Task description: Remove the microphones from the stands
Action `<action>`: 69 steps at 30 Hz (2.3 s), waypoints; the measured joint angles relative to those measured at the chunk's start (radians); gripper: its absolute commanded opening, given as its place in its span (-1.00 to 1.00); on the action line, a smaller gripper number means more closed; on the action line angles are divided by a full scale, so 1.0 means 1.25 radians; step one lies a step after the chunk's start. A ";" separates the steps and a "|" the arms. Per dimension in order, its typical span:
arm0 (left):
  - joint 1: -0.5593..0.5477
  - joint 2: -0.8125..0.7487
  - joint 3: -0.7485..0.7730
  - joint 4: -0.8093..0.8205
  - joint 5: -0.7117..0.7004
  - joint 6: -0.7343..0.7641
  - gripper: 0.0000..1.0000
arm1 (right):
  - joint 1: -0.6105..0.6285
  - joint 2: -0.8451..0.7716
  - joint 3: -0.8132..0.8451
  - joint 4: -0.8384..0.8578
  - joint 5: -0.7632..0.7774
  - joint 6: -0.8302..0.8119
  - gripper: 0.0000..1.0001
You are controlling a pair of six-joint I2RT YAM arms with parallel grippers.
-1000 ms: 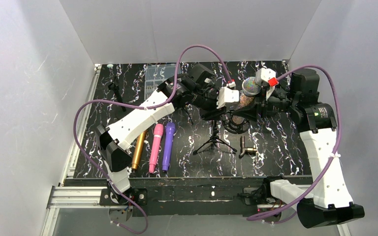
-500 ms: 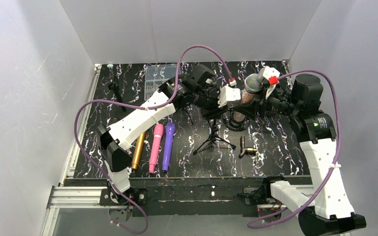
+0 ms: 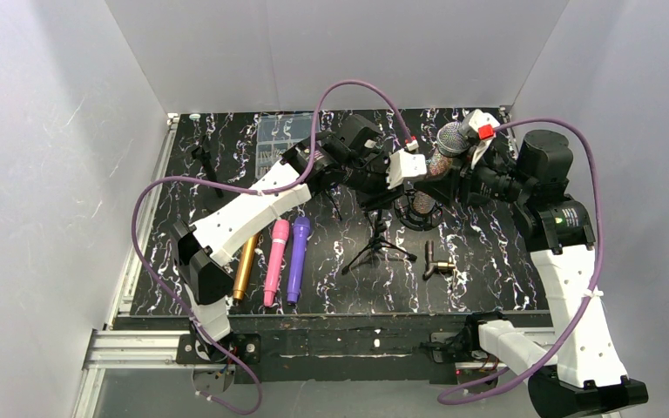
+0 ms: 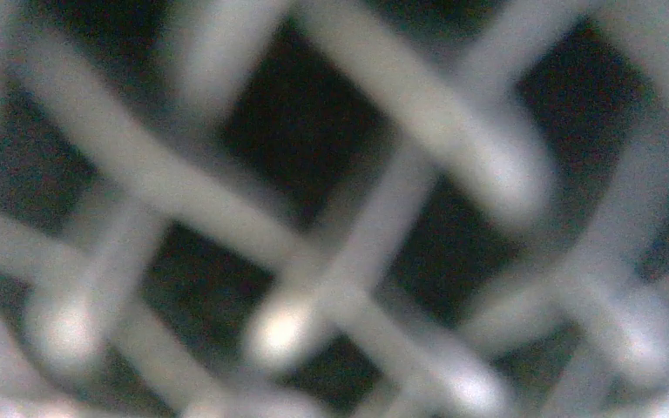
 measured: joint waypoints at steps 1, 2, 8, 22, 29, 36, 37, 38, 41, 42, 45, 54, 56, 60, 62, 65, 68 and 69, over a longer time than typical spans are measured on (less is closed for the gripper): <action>0.000 0.000 -0.001 0.001 0.000 0.000 -1.00 | 0.000 0.000 0.000 -0.003 -0.002 -0.006 -0.97; 0.000 -0.001 -0.003 0.002 0.002 0.002 -1.00 | 0.000 0.000 0.000 -0.005 -0.004 -0.012 -0.97; 0.000 -0.008 -0.015 0.005 0.019 0.033 -1.00 | 0.000 0.002 0.001 -0.024 -0.046 -0.067 -0.97; 0.009 -0.023 -0.031 -0.002 0.040 0.091 -1.00 | 0.000 0.111 0.112 -0.167 -0.165 -0.222 -0.97; 0.010 -0.028 -0.039 0.000 0.042 0.100 -1.00 | -0.001 0.112 0.112 -0.177 -0.181 -0.248 -0.97; 0.008 -0.029 -0.040 0.008 0.030 0.082 -1.00 | 0.001 0.066 0.075 -0.120 -0.110 -0.168 -0.97; 0.007 -0.029 -0.041 0.008 0.027 0.079 -1.00 | 0.002 0.053 0.066 -0.106 -0.096 -0.149 -0.97; 0.005 -0.029 -0.041 0.009 0.023 0.075 -1.00 | 0.002 0.042 0.059 -0.094 -0.081 -0.131 -0.97; 0.003 -0.029 -0.041 0.013 0.011 0.064 -1.00 | 0.002 0.023 0.057 -0.065 -0.040 -0.079 -0.97; 0.004 -0.029 -0.041 0.013 0.010 0.060 -1.00 | 0.002 0.018 0.057 -0.059 -0.027 -0.063 -0.97; 0.008 -0.030 -0.041 0.011 -0.015 0.051 -1.00 | -0.004 0.004 0.057 -0.041 0.019 -0.038 -0.97; 0.021 -0.032 -0.040 0.003 -0.045 0.031 -1.00 | -0.010 -0.011 0.030 -0.014 0.055 -0.007 -0.97; 0.020 -0.032 -0.040 0.003 -0.045 0.028 -1.00 | -0.010 -0.010 0.030 -0.014 0.055 -0.003 -0.97; 0.021 -0.032 -0.040 0.004 -0.047 0.016 -1.00 | -0.010 -0.010 0.030 -0.014 0.053 0.005 -0.97; 0.021 -0.032 -0.040 0.005 -0.049 0.009 -1.00 | -0.010 -0.011 0.030 -0.014 0.048 0.009 -0.97; 0.021 -0.033 -0.041 0.005 -0.055 0.002 -1.00 | -0.010 -0.012 0.030 -0.014 0.041 0.012 -0.97; 0.021 -0.036 -0.044 0.008 -0.065 -0.006 -1.00 | -0.012 -0.018 0.030 -0.015 0.038 0.013 -0.97; 0.021 -0.037 -0.045 0.010 -0.070 -0.011 -1.00 | -0.013 -0.021 0.030 -0.015 0.038 0.013 -0.97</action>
